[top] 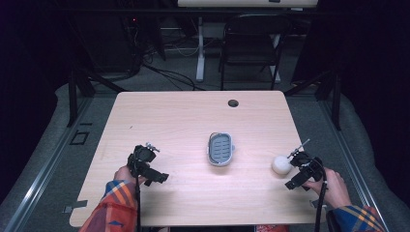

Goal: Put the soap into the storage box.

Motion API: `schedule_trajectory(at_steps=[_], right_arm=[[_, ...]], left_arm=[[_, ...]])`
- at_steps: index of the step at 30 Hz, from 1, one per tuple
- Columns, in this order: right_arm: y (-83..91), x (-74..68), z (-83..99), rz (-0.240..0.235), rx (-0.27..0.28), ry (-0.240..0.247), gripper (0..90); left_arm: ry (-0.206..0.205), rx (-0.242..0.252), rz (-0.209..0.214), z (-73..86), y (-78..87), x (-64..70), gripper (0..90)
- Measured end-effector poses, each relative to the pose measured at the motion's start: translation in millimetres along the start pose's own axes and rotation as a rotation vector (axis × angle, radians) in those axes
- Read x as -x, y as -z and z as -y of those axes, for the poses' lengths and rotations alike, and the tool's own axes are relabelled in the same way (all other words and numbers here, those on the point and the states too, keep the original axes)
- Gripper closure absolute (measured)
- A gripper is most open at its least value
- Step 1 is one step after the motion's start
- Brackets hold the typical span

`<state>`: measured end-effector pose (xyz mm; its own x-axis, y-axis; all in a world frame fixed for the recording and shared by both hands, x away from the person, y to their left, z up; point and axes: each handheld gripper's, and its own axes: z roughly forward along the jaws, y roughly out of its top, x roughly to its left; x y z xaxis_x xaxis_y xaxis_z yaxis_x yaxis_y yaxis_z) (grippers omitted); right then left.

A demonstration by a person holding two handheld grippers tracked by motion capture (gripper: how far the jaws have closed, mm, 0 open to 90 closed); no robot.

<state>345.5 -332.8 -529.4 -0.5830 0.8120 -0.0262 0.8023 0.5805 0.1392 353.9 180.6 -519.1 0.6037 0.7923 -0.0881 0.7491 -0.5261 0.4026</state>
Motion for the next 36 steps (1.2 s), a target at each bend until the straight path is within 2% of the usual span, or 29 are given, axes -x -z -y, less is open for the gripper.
schedule_trajectory(at_steps=[1,4,9,11,12,13,14,16,18,19,22,23,24,26,28,29,31,32,36], right_arm=[[-2.3,-1.6,1.1,0.001,0.029,-0.025,0.3],[0.5,0.1,-0.9,0.011,-0.016,0.015,0.3],[0.2,-0.7,-0.6,0.008,-0.011,0.013,0.3],[-2.4,-3.0,0.5,0.002,0.023,-0.011,0.3],[-2.4,-3.0,0.5,0.002,0.023,-0.011,0.3],[0.9,-1.3,-1.2,0.002,-0.023,0.025,0.0],[-2.1,-3.3,0.8,-0.015,0.027,-0.013,0.0],[1.7,-0.7,-0.8,-0.010,-0.014,0.021,0.0],[1.1,-1.0,-0.9,-0.020,-0.010,0.017,0.0],[-1.4,-2.6,0.2,-0.018,0.019,-0.006,0.0],[0.7,-2.0,-1.6,-0.009,-0.018,0.023,0.0],[-1.5,-3.9,-0.4,-0.013,0.014,-0.003,0.0],[-1.6,-4.2,-0.5,-0.015,0.017,0.000,0.0],[2.7,-3.6,-3.0,-0.003,-0.022,0.041,0.0],[3.5,-4.8,-4.1,-0.004,-0.010,0.043,0.1],[0.9,-6.9,-2.8,-0.009,0.034,0.012,0.4],[0.8,-7.7,-3.0,-0.016,0.046,0.004,0.4],[7.0,-4.9,-7.5,0.001,-0.028,0.069,2.1],[6.3,-7.1,-7.9,-0.010,0.000,0.059,7.0]], left_arm=[[0.000,0.000,0.000,0.0,0.0,-0.1,0.0],[0.000,-0.001,0.000,-0.1,0.0,0.0,0.0],[0.001,0.000,-0.001,0.4,0.3,0.0,0.0],[-0.003,-0.002,-0.001,0.0,0.3,0.2,0.0],[-0.003,-0.002,-0.001,0.0,0.3,0.2,0.0],[-0.001,-0.001,-0.001,-0.1,0.2,0.4,0.0],[-0.001,0.000,0.001,0.0,0.1,0.4,0.0],[0.000,0.002,-0.001,0.2,0.5,0.0,0.0],[0.000,0.000,0.000,0.3,0.3,-0.1,0.0],[-0.002,0.000,0.000,0.2,0.3,0.0,0.0],[-0.001,0.001,0.001,0.2,0.3,-0.1,0.0],[-0.001,0.001,0.001,0.2,0.3,-0.1,0.0],[-0.002,0.001,0.001,0.2,0.3,-0.1,0.0],[-0.003,0.001,0.001,0.2,0.4,0.0,0.0],[-0.001,0.003,0.002,0.3,0.5,-0.1,0.0],[-0.001,0.003,0.002,0.3,0.5,-0.1,0.0],[-0.002,0.003,0.002,0.3,0.5,-0.1,0.0],[-0.002,0.002,0.001,0.2,0.5,-0.1,0.0],[-0.003,0.002,0.001,0.2,0.5,0.0,0.0]])
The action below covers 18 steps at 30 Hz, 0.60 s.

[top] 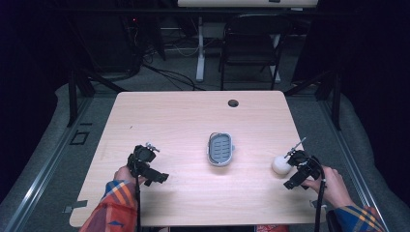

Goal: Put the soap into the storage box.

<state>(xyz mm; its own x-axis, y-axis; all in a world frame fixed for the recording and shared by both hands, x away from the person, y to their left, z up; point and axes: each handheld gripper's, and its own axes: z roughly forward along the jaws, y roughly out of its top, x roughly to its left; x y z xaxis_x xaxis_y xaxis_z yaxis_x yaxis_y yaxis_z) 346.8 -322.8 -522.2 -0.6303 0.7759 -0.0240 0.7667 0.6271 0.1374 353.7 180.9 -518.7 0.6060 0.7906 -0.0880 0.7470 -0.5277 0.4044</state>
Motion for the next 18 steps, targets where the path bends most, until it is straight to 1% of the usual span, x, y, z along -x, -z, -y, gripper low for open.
schedule_trajectory(at_steps=[1,2,3,5,6,7,8,9,10,13,14,15,16,17,18], right_arm=[[-0.1,-0.3,-0.4,0.007,0.012,0.008,6.4],[2.3,-0.1,-3.5,0.014,-0.010,0.029,6.2],[2.3,-0.1,-3.5,0.014,-0.010,0.029,6.2],[1.7,-2.0,-6.3,0.019,0.013,0.024,4.8],[1.7,-2.0,-6.3,0.019,0.013,0.024,4.8],[4.4,-1.0,-8.2,0.028,-0.015,0.044,4.2],[3.6,-0.6,-9.1,0.025,0.005,0.032,2.0],[3.6,-0.6,-9.1,0.025,0.005,0.032,2.0],[4.6,1.2,-10.9,0.035,-0.009,0.037,0.1],[3.2,1.8,-12.3,0.027,0.003,0.025,0.0],[3.6,3.8,-15.3,0.033,-0.009,0.034,0.0],[3.6,3.8,-15.3,0.033,-0.009,0.034,0.0],[4.5,5.7,-19.2,0.036,-0.031,0.047,0.0],[2.9,5.3,-19.8,0.030,-0.007,0.031,0.0],[2.9,5.3,-19.8,0.030,-0.007,0.031,0.0]], left_arm=[[0.000,0.000,0.000,0.0,0.0,0.0,0.0],[0.001,0.000,0.000,0.0,0.0,0.1,0.0],[0.001,0.000,0.000,0.0,0.0,0.1,0.0],[0.002,0.000,0.000,0.0,-0.2,0.0,0.0],[0.002,0.000,0.000,0.0,-0.2,0.0,0.0],[0.002,0.000,0.000,0.0,-0.2,0.0,0.0],[0.001,0.000,0.000,-0.1,-0.2,0.0,0.0],[0.001,0.000,0.000,-0.1,-0.2,0.0,0.0],[0.002,0.000,0.001,-0.1,-0.3,0.1,0.0],[0.002,0.000,0.001,-0.1,-0.4,0.1,0.0],[0.001,0.001,0.001,-0.2,-0.3,0.2,0.0],[0.001,0.001,0.001,-0.2,-0.3,0.2,0.0],[0.001,0.000,0.001,-0.3,-0.5,0.2,0.0],[0.001,0.000,0.001,-0.3,-0.5,0.1,0.0],[0.001,0.000,0.001,-0.3,-0.5,0.1,0.0]])
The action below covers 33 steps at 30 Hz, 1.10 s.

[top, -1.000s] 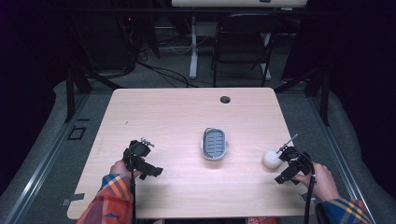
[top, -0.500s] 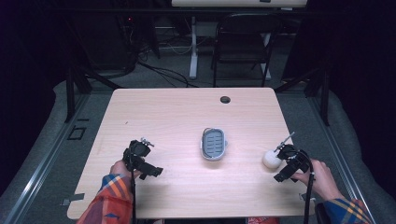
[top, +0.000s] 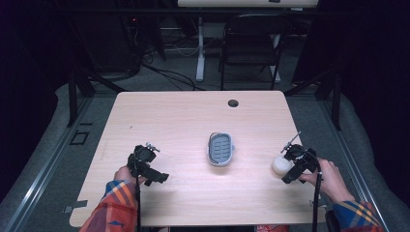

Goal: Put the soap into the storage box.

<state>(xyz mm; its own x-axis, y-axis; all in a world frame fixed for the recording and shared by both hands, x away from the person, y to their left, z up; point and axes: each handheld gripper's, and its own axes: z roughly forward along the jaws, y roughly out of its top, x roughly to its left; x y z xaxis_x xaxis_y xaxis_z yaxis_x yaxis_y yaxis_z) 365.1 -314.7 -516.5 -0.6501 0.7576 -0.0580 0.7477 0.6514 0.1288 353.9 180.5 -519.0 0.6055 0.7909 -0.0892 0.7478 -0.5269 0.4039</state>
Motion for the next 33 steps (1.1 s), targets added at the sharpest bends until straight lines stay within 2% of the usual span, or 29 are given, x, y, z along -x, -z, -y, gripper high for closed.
schedule_trajectory(at_steps=[3,4,5,6,7,8,9,10,12,13,15,16,17,18,19,20,22,24,25,31,33], right_arm=[[-0.9,1.7,-5.3,-0.001,0.008,-0.009,0.0],[-3.0,1.4,-7.5,-0.006,0.028,-0.018,0.0],[1.5,5.0,-12.0,0.004,-0.041,0.034,0.0],[1.5,5.0,-12.0,0.004,-0.041,0.034,0.0],[-6.5,1.0,-11.2,-0.013,0.056,-0.043,0.0],[3.8,8.9,-19.4,0.011,-0.095,0.083,0.0],[-10.5,-0.4,-12.8,-0.021,0.102,-0.074,0.0],[-1.3,5.7,-19.1,-0.002,-0.023,0.022,0.0],[-2.4,5.8,-21.3,0.001,0.004,0.012,0.0],[-1.2,6.4,-23.2,0.001,-0.009,0.016,0.0],[-1.8,7.1,-25.9,-0.003,-0.001,0.009,0.0],[-4.4,7.0,-26.0,-0.011,0.029,-0.004,0.0],[-4.4,7.0,-26.0,-0.011,0.029,-0.004,0.0],[-0.4,10.8,-31.6,0.002,-0.040,0.046,0.0],[-0.4,10.8,-31.6,0.002,-0.040,0.046,0.0],[-5.3,8.2,-31.8,-0.011,0.011,0.001,0.0],[-4.7,9.1,-34.8,-0.009,-0.008,0.016,0.0],[-6.5,8.3,-34.9,-0.011,0.012,-0.001,0.0],[-5.3,9.7,-36.8,-0.010,-0.010,0.019,0.0],[-8.9,10.5,-42.2,-0.013,-0.022,0.019,0.0],[-13.1,9.8,-43.9,-0.015,-0.010,-0.004,0.0]], left_arm=[[0.000,0.000,0.000,0.1,0.1,-0.1,0.0],[0.001,0.001,0.000,0.1,0.1,-0.1,0.0],[0.001,0.000,0.000,0.1,0.1,-0.1,0.0],[0.001,0.001,0.000,0.1,0.0,-0.1,0.0],[0.000,0.001,0.000,0.1,0.1,-0.1,0.0],[0.001,0.001,0.001,0.2,0.1,-0.2,0.0],[0.001,0.000,0.000,0.2,0.1,-0.2,0.0],[0.000,0.001,0.000,0.2,0.2,-0.2,0.0],[0.000,0.001,0.000,0.2,0.1,-0.1,0.0],[0.000,0.001,0.000,0.2,0.1,-0.1,0.0],[-0.001,0.000,0.000,0.2,0.1,-0.2,0.0],[0.000,0.000,0.001,0.1,0.0,-0.1,0.0],[0.000,0.000,0.001,0.1,0.0,-0.1,0.0],[0.000,0.000,0.001,0.2,0.0,-0.2,0.0],[0.000,0.000,0.001,0.2,0.0,-0.2,0.0],[0.000,0.000,0.001,0.2,0.1,-0.3,0.0],[0.000,0.000,0.001,0.2,0.0,-0.2,0.0],[-0.001,0.000,0.001,0.2,0.1,-0.2,0.0],[-0.001,0.000,0.001,0.2,0.1,-0.2,0.0],[-0.002,0.000,0.002,0.2,0.1,-0.2,0.0],[-0.001,0.001,0.001,0.3,0.2,-0.3,0.0]])
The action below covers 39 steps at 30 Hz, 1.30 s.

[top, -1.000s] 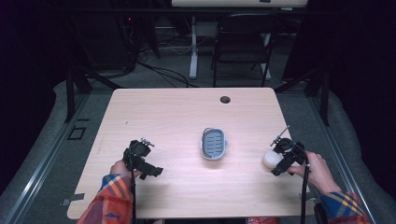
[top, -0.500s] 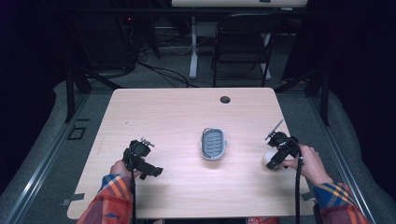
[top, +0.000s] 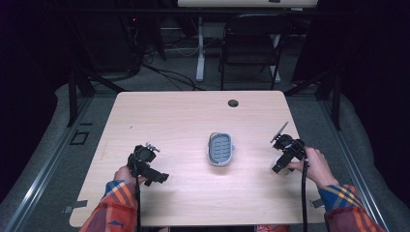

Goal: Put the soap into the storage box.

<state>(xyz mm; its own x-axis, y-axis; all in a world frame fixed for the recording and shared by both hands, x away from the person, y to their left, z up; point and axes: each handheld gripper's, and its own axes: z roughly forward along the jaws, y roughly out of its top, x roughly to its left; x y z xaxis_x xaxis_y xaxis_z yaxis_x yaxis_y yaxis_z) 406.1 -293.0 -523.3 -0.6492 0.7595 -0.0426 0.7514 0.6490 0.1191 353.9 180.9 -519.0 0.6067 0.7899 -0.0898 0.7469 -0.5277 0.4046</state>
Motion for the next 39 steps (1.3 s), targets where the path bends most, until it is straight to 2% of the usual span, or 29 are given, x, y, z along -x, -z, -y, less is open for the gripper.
schedule_trajectory(at_steps=[1,2,3,4,7,9,11,12,14,15,16,17,18,19,20,21,22,23,25,26,27,29,30,31,34,35,36,39], right_arm=[[1.6,2.0,-2.2,0.005,-0.037,0.030,0.0],[0.4,2.3,-2.7,0.006,-0.035,0.036,0.0],[-7.0,-1.7,0.4,-0.013,0.055,-0.035,0.0],[-1.6,0.9,-3.2,-0.006,-0.025,0.011,0.0],[-4.0,0.8,-3.3,-0.005,-0.007,0.010,0.0],[-4.7,1.6,-4.8,-0.010,-0.030,0.009,0.0],[-6.2,1.3,-4.7,-0.011,-0.025,0.000,0.0],[-4.5,3.9,-6.5,-0.012,-0.065,0.027,0.6],[-9.7,1.8,-3.5,-0.023,0.003,-0.029,1.8],[-7.5,3.2,-4.6,-0.021,-0.028,-0.013,2.6],[-7.6,4.3,-4.8,-0.020,-0.036,-0.005,3.5],[-9.4,3.8,-4.0,-0.024,-0.015,-0.025,5.8],[-10.2,4.2,-3.8,-0.031,-0.015,-0.023,10.1],[-7.9,5.7,-5.4,-0.033,-0.056,0.007,13.5],[-10.2,4.4,-4.4,-0.035,-0.033,-0.009,12.9],[-10.2,4.8,-5.2,-0.033,-0.048,0.000,13.0],[-11.7,4.4,-4.8,-0.034,-0.038,-0.009,13.2],[-11.1,5.4,-6.0,-0.028,-0.059,0.009,13.3],[-12.1,6.5,-7.3,-0.025,-0.067,0.021,13.7],[-12.1,6.5,-7.3,-0.025,-0.067,0.021,13.7],[-14.6,4.9,-7.3,-0.038,-0.053,0.001,14.3],[-14.9,5.3,-7.8,-0.034,-0.060,0.006,14.6],[-14.2,6.7,-9.2,-0.034,-0.089,0.029,15.5],[-16.4,5.2,-7.8,-0.039,-0.060,-0.001,15.8],[-16.7,5.4,-7.7,-0.042,-0.065,-0.001,16.3],[-14.9,6.7,-9.2,-0.037,-0.100,0.020,16.6],[-14.4,7.4,-9.8,-0.039,-0.112,0.029,16.7],[-16.8,7.1,-8.6,-0.038,-0.090,0.016,17.1]], left_arm=[[0.000,0.001,0.000,0.0,0.0,0.0,0.0],[0.000,0.000,0.000,0.0,0.0,0.0,0.0],[0.000,0.000,0.001,0.0,0.0,0.0,0.0],[0.000,0.000,0.000,0.0,0.0,0.0,0.0],[0.000,0.000,0.001,0.0,-0.1,0.0,0.0],[-0.001,0.000,0.001,0.0,0.0,0.0,0.0],[0.000,0.000,0.001,0.0,-0.1,0.1,0.0],[0.000,-0.001,0.002,0.0,-0.1,0.1,0.0],[0.000,0.000,0.001,-0.1,-0.1,0.1,0.0],[-0.001,0.000,0.002,-0.1,-0.2,0.2,0.0],[-0.001,-0.001,0.002,-0.1,-0.2,0.2,0.0],[-0.001,0.000,0.001,-0.1,-0.1,0.2,0.0],[-0.001,0.000,0.002,0.0,-0.1,0.2,0.0],[-0.001,-0.001,0.002,0.0,-0.1,0.2,0.0],[0.000,0.000,0.002,-0.1,-0.2,0.2,0.0],[-0.001,-0.001,0.002,-0.1,-0.2,0.2,0.0],[-0.001,-0.002,0.002,-0.1,-0.3,0.2,0.0],[0.000,-0.001,0.002,-0.1,-0.3,0.3,0.0],[0.001,0.000,0.002,0.0,-0.2,0.2,0.0],[0.001,0.000,0.002,0.0,-0.2,0.2,0.0],[0.000,0.000,0.002,0.0,-0.1,0.1,0.0],[0.001,-0.001,0.002,0.0,-0.2,0.1,0.0],[0.000,0.000,0.003,0.0,-0.2,0.0,0.0],[0.000,-0.001,0.003,0.0,-0.2,0.0,0.0],[-0.001,0.000,0.002,0.0,-0.2,0.1,0.0],[-0.001,-0.001,0.002,0.0,-0.2,0.1,0.0],[-0.001,-0.001,0.002,0.0,-0.2,0.1,0.0],[-0.001,-0.002,0.002,-0.1,-0.3,0.2,0.0]])
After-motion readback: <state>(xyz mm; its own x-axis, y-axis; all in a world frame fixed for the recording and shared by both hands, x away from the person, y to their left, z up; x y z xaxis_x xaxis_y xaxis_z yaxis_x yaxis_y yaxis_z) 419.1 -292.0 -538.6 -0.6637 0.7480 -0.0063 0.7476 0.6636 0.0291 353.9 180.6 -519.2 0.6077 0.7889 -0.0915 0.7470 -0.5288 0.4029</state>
